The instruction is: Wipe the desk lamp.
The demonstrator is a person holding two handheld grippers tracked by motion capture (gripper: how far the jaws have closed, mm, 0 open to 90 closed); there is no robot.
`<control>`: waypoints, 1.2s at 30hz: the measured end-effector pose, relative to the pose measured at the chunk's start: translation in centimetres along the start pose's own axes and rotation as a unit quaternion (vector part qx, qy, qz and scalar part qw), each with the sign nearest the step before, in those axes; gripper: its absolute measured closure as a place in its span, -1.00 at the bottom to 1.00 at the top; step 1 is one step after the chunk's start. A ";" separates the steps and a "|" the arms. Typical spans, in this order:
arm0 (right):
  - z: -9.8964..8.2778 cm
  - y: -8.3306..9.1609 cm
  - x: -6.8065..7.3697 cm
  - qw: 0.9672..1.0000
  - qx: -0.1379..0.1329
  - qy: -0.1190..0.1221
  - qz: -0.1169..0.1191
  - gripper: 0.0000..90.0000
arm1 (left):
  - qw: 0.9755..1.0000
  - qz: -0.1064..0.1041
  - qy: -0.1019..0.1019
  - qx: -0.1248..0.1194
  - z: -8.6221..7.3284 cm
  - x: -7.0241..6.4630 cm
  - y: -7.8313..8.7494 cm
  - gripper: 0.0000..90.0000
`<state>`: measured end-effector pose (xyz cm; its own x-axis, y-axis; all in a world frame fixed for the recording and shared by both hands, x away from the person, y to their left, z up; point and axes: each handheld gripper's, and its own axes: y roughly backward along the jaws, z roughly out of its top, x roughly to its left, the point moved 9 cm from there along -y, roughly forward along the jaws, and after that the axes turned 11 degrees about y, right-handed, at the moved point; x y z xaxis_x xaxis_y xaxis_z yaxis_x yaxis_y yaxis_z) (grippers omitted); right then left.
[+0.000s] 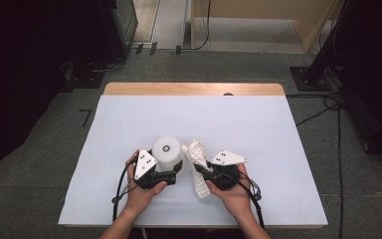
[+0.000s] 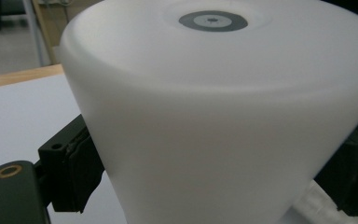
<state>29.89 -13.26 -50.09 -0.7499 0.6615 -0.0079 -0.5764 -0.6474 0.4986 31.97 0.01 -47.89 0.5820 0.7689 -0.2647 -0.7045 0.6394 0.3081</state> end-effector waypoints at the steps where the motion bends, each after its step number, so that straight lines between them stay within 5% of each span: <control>1: 0.0 -0.2 0.2 1.000 0.000 0.001 0.002 0.62 | 1.000 -0.004 0.001 0.003 0.0 0.0 0.0 -0.81; 12: 3.0 2.2 0.3 0.997 -0.073 0.015 -0.005 0.62 | 0.999 -0.016 -0.034 0.035 -1.5 -1.4 -1.3 -0.81; 22: 0.4 -0.3 0.5 1.000 -0.010 0.002 0.015 0.62 | 1.000 -0.016 -0.024 0.012 -0.1 -0.6 -0.7 -0.81; 26: 0.5 -0.1 0.3 1.000 -0.013 -0.005 0.012 0.62 | 0.999 -0.022 -0.030 0.014 -0.3 -0.9 -0.9 -0.81; 32: 2.1 1.4 0.1 0.999 -0.053 0.000 0.005 0.62 | 0.999 -0.021 -0.040 0.029 -1.0 -1.1 -1.6 -0.81; 36: 2.0 1.9 -1.2 0.998 -0.053 -0.005 -0.015 0.62 | 0.998 -0.009 -0.051 0.034 -1.2 -0.9 -2.0 -0.81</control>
<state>30.33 -14.53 -47.38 -0.7282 0.6853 -0.0123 -0.6307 -0.6630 0.4032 32.40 -2.02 -49.34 0.6356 0.7513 -0.1775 -0.6662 0.6499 0.3658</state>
